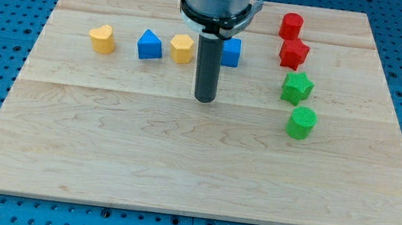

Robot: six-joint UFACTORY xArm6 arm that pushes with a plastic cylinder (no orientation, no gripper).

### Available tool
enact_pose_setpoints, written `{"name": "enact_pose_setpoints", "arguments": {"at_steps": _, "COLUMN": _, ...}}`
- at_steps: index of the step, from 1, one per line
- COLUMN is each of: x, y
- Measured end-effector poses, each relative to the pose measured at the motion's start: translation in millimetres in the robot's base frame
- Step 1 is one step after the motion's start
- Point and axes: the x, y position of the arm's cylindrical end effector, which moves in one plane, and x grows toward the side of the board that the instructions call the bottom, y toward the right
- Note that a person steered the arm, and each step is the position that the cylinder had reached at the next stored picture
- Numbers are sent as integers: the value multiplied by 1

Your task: Slide the blue cube above the yellow hexagon

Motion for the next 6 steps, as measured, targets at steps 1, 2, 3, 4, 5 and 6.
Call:
{"name": "enact_pose_setpoints", "arguments": {"at_steps": 1, "x": 0, "y": -2}}
{"name": "enact_pose_setpoints", "arguments": {"at_steps": 2, "x": 0, "y": -8}}
{"name": "enact_pose_setpoints", "arguments": {"at_steps": 3, "x": 0, "y": -10}}
{"name": "enact_pose_setpoints", "arguments": {"at_steps": 4, "x": 0, "y": -10}}
{"name": "enact_pose_setpoints", "arguments": {"at_steps": 5, "x": -5, "y": -16}}
{"name": "enact_pose_setpoints", "arguments": {"at_steps": 6, "x": -5, "y": -22}}
